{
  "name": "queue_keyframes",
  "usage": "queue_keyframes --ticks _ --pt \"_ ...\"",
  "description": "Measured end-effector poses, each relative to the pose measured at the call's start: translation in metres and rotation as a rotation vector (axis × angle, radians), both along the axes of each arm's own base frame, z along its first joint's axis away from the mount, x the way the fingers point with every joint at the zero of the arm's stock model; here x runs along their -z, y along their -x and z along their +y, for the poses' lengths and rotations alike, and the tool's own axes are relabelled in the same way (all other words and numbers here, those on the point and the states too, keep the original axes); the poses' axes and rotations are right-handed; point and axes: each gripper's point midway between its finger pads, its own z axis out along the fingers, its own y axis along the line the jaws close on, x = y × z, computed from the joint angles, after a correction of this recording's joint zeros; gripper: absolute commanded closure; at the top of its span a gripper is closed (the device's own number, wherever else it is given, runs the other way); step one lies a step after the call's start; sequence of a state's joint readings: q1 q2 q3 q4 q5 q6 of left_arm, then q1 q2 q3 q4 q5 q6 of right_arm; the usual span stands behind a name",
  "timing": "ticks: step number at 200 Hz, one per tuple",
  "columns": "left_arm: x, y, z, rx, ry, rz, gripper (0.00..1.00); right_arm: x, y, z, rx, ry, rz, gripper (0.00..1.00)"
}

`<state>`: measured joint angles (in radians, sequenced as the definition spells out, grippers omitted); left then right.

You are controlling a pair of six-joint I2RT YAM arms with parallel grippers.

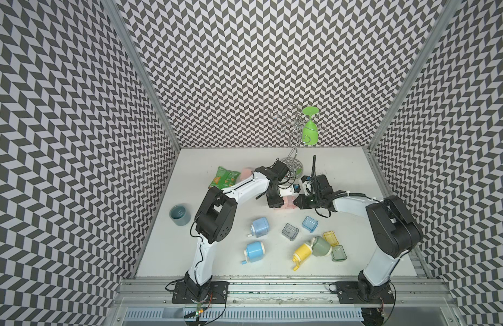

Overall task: Put the tray back into the pencil sharpener
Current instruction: Close the container of the pencil sharpener.

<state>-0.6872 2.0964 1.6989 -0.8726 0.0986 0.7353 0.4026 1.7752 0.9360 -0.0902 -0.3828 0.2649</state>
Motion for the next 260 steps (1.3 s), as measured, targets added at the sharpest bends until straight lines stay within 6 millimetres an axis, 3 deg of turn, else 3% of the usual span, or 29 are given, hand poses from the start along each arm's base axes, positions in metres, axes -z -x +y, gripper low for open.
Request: queue_keyframes --ticks 49,110,147,176,260 --pt "0.000 0.000 -0.001 0.002 0.002 -0.003 0.57 -0.002 0.002 0.005 -0.021 -0.007 -0.003 0.85" --pt "-0.001 -0.002 -0.003 0.005 0.009 -0.011 0.60 -0.008 0.003 0.012 -0.039 -0.064 0.006 0.74" --pt "-0.002 -0.004 -0.005 -0.001 0.018 -0.019 0.61 -0.019 0.003 -0.012 0.057 -0.133 0.020 0.69" --pt "-0.003 -0.006 -0.006 -0.004 0.026 -0.025 0.61 -0.026 -0.005 -0.030 0.147 -0.157 0.022 0.77" --pt "-0.004 -0.006 -0.008 -0.013 0.040 -0.020 0.62 0.010 -0.004 -0.010 0.134 -0.163 0.132 0.79"
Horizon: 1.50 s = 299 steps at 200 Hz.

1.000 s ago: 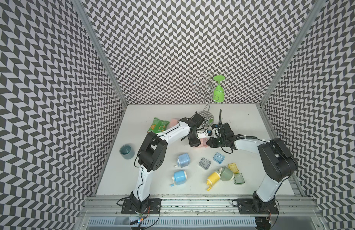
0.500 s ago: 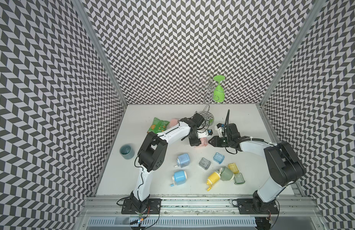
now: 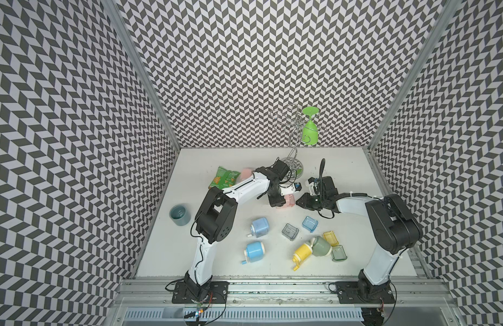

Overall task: Put the tray back into the pencil sharpener
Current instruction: Close the container of the pencil sharpener.

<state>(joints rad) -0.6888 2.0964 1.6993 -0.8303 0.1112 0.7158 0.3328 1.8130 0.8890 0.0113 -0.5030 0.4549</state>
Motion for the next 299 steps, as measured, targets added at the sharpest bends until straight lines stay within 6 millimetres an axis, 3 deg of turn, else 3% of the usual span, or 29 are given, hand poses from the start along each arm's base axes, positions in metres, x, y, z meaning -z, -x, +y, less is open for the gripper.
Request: queue_keyframes --ticks 65,200,231,250,266,282,299 --pt "0.000 -0.001 0.002 -0.009 -0.002 0.002 0.62 -0.006 0.002 0.023 -0.062 -0.039 -0.019 0.79" --pt "0.002 -0.003 0.004 -0.026 -0.002 0.007 0.63 -0.001 0.007 0.032 -0.099 -0.068 0.011 0.79" --pt "0.001 -0.003 0.003 -0.035 0.004 0.007 0.70 -0.004 0.006 0.027 -0.073 -0.056 -0.002 0.80" --pt "0.001 -0.006 0.002 -0.061 0.012 0.005 0.79 -0.027 0.009 0.010 -0.008 -0.040 -0.060 0.80" --pt "-0.001 -0.008 0.001 -0.095 0.023 0.004 0.87 -0.063 0.008 -0.007 0.057 -0.042 -0.159 0.80" --pt "-0.005 -0.010 -0.002 -0.145 0.041 0.003 0.88 -0.104 -0.001 -0.024 0.135 -0.045 -0.274 0.80" --pt "-0.012 -0.011 -0.003 -0.212 0.056 -0.003 0.91 -0.127 -0.006 -0.037 0.193 -0.041 -0.345 0.80"
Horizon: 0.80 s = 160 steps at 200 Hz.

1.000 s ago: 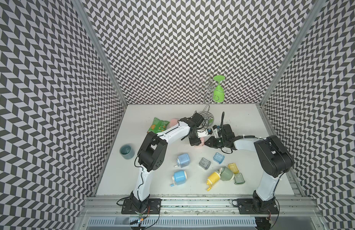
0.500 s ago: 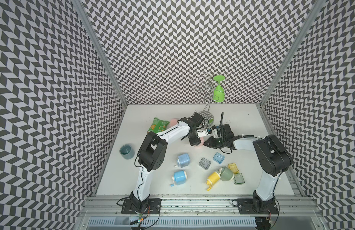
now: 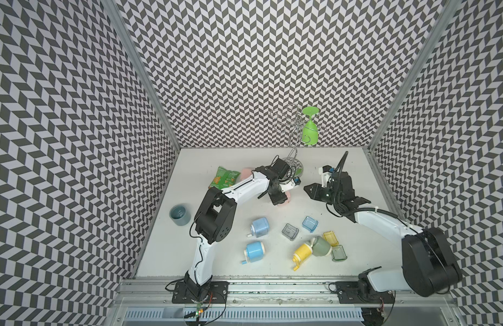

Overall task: Put the tray back into the pencil sharpener
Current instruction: Close the container of the pencil sharpener, then place the pencil sharpener at the center of the board.

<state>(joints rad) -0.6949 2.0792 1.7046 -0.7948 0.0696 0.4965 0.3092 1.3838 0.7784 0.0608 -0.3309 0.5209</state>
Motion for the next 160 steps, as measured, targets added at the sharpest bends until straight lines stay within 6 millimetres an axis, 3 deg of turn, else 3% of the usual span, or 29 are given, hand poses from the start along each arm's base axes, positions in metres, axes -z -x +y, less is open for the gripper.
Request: queue_keyframes --ticks 15,58,94,119,160 --pt "-0.008 -0.002 -0.003 -0.069 0.009 -0.006 0.95 -0.002 0.001 -0.007 0.034 0.008 -0.009 0.80" --pt "-0.048 -0.019 -0.006 -0.325 0.080 -0.015 1.00 0.018 0.007 -0.017 0.078 0.039 0.049 0.80" --pt "-0.058 -0.027 -0.004 -0.507 0.103 0.018 1.00 0.017 0.007 -0.018 0.085 0.042 0.046 0.80" --pt "-0.053 -0.031 -0.004 -0.581 0.110 0.034 0.92 0.016 0.007 -0.019 0.090 0.045 0.044 0.80" --pt "-0.023 -0.027 0.004 -0.672 0.041 0.077 0.84 0.008 0.007 -0.021 0.099 0.041 0.021 0.80"
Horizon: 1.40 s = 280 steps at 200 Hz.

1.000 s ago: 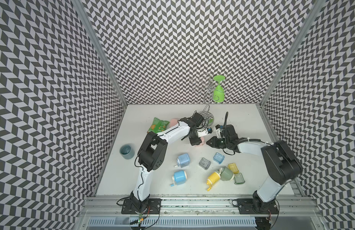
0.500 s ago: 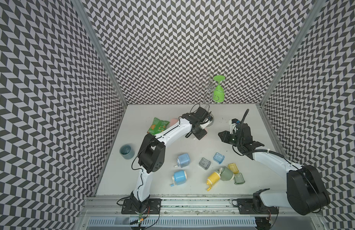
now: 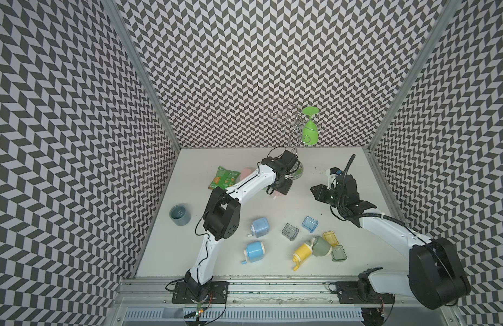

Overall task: Put the tray back into the pencil sharpener
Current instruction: Place the pencil sharpener at the center of the board.

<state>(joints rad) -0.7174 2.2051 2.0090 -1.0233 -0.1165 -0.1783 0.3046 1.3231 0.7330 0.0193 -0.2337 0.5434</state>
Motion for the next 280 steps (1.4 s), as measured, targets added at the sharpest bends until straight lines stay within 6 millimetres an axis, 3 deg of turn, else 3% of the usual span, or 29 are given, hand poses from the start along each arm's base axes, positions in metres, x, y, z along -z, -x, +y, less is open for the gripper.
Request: queue_keyframes --ticks 49,71,115,175,247,280 --pt "0.028 0.001 0.010 -0.092 -0.059 0.044 0.69 0.001 0.001 -0.002 0.006 0.006 0.005 0.81" --pt "0.029 0.001 0.011 -0.122 -0.057 0.048 0.64 0.003 0.001 -0.003 0.014 0.014 0.013 0.80" --pt "0.029 -0.003 0.007 -0.167 -0.036 0.043 0.44 -0.002 0.003 -0.006 0.025 0.018 0.004 0.76" --pt "0.035 -0.003 0.007 -0.188 -0.036 0.056 0.30 -0.001 0.003 -0.009 0.036 0.027 0.007 0.74" --pt "0.034 -0.005 0.003 -0.185 -0.022 0.044 0.26 -0.005 0.004 -0.010 0.039 0.028 -0.003 0.70" --pt "0.019 -0.007 -0.004 -0.178 0.010 0.006 0.27 -0.007 0.004 -0.010 0.041 0.030 -0.007 0.69"
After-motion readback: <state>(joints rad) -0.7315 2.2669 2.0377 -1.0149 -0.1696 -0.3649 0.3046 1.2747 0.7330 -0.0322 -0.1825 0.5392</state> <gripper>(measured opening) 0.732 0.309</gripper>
